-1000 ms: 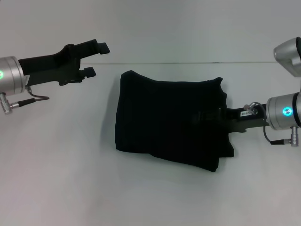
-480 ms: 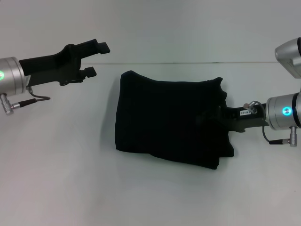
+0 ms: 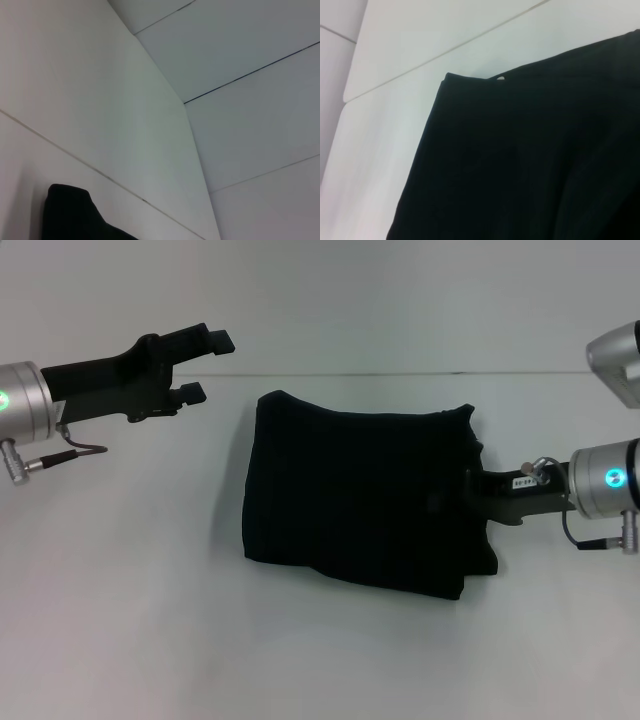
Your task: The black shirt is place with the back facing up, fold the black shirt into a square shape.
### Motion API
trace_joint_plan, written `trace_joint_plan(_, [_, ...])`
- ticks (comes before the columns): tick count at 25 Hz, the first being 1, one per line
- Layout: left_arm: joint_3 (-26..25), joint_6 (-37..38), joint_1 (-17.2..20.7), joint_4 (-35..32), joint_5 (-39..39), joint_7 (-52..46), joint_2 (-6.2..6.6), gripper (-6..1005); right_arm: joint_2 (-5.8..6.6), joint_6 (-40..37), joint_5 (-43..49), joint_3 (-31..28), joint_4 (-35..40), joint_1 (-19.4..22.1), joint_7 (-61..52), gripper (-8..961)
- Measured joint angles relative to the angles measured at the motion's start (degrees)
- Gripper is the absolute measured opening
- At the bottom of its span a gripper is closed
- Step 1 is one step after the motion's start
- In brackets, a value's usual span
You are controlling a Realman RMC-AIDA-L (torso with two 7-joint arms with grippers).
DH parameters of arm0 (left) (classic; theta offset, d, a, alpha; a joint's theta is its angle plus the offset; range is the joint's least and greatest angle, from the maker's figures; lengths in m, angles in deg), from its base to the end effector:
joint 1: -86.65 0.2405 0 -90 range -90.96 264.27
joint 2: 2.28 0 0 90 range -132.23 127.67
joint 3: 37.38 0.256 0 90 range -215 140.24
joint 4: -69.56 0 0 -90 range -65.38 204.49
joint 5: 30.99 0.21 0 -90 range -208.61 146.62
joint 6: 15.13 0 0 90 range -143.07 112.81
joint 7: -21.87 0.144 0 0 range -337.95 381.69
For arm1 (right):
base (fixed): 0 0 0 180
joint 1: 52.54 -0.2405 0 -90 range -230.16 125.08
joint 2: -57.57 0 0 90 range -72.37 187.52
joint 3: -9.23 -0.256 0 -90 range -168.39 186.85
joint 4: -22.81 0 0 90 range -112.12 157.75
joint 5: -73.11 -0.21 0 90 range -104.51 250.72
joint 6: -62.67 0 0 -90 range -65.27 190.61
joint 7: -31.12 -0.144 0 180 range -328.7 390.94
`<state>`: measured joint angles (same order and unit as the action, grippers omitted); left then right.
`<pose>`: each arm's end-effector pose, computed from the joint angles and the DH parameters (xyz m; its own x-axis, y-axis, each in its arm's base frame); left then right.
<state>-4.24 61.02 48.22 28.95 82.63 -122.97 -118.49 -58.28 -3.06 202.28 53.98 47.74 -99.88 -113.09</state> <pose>-0.2392 0.4081 0.0541 -0.0609 0.7849 0.6166 0.9459 -0.1518 0.2866 0.2402 0.4071 -0.0328 0.1241 -0.9309 -0.3434 -0.9917 -0.1280 -0.0114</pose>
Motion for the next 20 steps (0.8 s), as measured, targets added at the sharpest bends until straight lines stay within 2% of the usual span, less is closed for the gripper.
trace_joint_plan(6, [-0.01,-0.15,0.03,-0.01,-0.07,0.0,-0.11,948,0.94,-0.13,-0.14,-0.36,0.92,0.45,0.04,54])
trace_joint_plan(13, [-0.01,-0.21,0.12,0.0,-1.78,0.18,0.13,947,0.54,1.13,-0.19,-0.33,6.33,0.46,2.12,38])
trace_joint_plan(20, [-0.01,-0.28,0.95,0.0,-2.4,0.18,0.21,946,0.53,-0.49,0.29,0.94,7.66,-0.69,2.06,41])
